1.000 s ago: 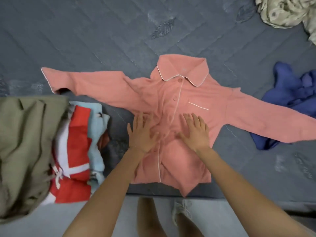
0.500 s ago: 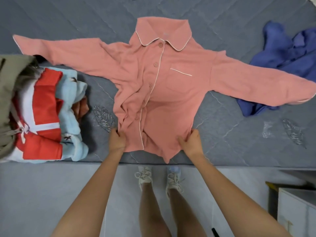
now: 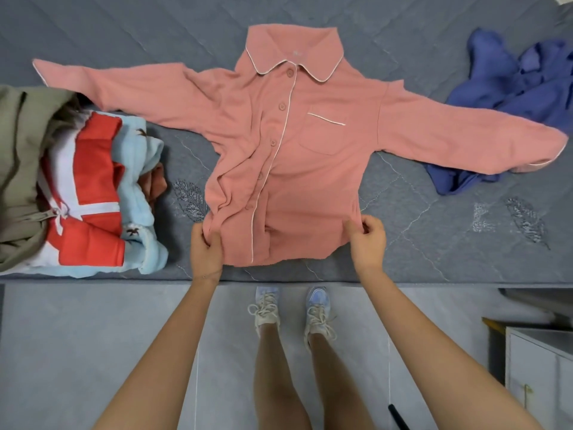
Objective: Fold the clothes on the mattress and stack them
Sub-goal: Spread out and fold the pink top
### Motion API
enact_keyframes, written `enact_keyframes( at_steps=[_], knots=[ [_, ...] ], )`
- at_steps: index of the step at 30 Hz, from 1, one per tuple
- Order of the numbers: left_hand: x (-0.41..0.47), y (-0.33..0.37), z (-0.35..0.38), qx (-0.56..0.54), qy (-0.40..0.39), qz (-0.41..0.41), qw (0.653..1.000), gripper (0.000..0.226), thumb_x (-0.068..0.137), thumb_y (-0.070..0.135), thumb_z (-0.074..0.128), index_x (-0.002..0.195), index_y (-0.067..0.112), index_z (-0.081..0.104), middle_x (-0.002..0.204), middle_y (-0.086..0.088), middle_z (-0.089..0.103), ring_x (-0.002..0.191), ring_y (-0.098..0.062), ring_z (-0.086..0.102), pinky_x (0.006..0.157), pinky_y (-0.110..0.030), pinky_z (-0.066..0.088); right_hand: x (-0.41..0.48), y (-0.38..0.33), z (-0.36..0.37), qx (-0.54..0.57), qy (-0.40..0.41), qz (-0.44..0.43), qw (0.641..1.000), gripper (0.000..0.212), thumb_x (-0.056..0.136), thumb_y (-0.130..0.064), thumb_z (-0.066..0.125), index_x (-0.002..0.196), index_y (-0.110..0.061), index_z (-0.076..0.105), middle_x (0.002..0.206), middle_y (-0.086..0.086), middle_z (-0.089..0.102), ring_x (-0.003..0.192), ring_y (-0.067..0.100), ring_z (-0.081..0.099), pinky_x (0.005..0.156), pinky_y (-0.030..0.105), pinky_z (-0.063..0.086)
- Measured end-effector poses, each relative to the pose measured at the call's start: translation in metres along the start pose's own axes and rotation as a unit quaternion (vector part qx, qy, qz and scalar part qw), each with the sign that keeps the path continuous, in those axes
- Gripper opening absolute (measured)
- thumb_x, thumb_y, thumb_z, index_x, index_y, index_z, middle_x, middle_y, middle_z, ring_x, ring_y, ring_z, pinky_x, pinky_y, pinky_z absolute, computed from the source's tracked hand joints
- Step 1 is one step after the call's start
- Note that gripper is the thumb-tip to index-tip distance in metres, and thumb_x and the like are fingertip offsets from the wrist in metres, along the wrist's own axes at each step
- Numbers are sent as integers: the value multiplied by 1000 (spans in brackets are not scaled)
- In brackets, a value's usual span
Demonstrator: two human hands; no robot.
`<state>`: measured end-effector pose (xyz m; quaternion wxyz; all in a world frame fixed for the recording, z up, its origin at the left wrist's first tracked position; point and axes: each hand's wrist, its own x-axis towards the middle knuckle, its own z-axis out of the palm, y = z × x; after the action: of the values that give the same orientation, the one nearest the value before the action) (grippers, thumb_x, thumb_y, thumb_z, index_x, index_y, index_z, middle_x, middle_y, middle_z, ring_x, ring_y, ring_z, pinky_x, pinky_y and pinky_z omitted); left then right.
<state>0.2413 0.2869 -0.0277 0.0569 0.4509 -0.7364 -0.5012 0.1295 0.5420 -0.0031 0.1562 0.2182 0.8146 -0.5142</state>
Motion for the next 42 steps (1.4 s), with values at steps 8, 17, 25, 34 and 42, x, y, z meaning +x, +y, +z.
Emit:
enact_keyframes(
  at_steps=[8,17,25,34,42],
  knots=[
    [-17,-12,-16,30,-39,-18,999,21,96,6,50,78,14,42,70,5,39,59,-3,35,55,-13,33,-8,9,-13,12,10,99,995,27,94,-5,51,68,-13,48,64,1,44,66,19,38,63,31,34],
    [-38,-38,-2,148,-109,-86,979,34,98,18,48,70,19,29,65,3,31,57,-11,31,54,-26,29,-5,48,-29,-26,79,154,984,23,89,-24,69,101,-9,56,82,0,56,76,15,53,75,25,39],
    [-44,-44,9,96,-65,-168,979,29,102,21,36,79,8,46,76,-4,49,77,-20,44,63,-33,29,-29,67,-8,-123,-25,154,980,20,85,-21,71,86,-12,54,82,1,56,75,18,52,63,27,36],
    [-44,-47,16,45,-32,-232,971,26,99,13,37,77,7,49,84,-15,52,85,-25,50,83,-46,48,-31,62,0,-196,-69,131,969,49,81,-32,69,53,-19,31,48,-7,28,44,12,27,44,25,22],
    [-45,-46,27,-74,-59,-320,943,20,95,16,57,75,14,57,81,-6,58,80,-23,55,77,-41,55,-24,66,-7,-175,-51,119,976,48,90,-16,63,56,-18,29,53,-2,31,51,16,27,51,32,26]
  ],
)
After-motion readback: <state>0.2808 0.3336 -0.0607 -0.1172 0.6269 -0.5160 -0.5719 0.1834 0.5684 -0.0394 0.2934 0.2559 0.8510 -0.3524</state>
